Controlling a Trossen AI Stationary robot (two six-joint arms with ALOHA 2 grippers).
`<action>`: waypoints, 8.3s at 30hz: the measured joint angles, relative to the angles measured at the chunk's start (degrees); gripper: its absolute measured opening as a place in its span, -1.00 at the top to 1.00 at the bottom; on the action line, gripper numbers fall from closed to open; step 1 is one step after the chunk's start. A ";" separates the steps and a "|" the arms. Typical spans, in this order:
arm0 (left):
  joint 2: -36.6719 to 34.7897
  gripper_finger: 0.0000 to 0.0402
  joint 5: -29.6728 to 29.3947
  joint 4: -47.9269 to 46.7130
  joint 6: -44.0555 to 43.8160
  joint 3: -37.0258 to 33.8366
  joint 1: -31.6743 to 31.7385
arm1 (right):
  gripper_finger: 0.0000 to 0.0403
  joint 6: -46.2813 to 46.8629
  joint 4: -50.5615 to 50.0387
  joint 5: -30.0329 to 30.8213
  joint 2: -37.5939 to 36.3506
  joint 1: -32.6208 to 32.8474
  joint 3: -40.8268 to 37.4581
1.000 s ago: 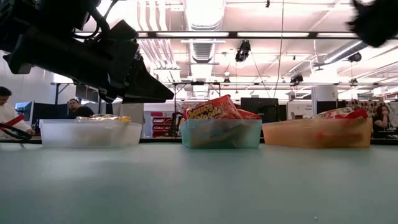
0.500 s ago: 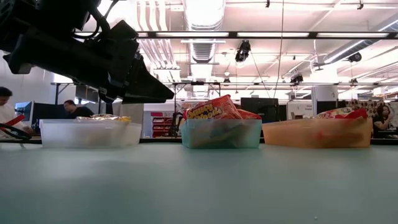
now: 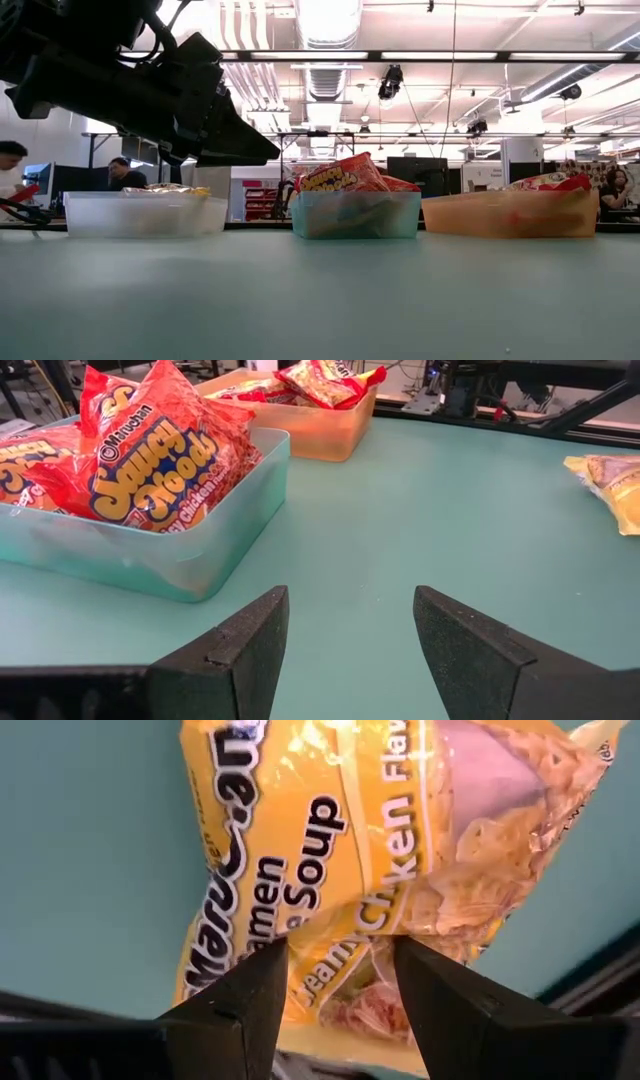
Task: Sort Maruchan noodles
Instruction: Put the yellow noodle pack into the transparent bin, then return To Home Position
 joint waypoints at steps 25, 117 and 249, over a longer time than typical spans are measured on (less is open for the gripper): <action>0.00 0.00 1.04 0.00 -0.63 0.44 0.00 | 0.13 -51.10 28.14 38.50 -0.41 -26.38 2.81; 12.09 0.50 38.77 -5.24 -37.89 12.83 12.78 | 0.13 -62.81 26.96 55.47 7.30 -16.32 -3.67; -85.46 0.03 28.64 -50.81 -4.48 -19.26 34.18 | 0.13 -84.33 70.55 27.66 -61.45 -54.24 -63.45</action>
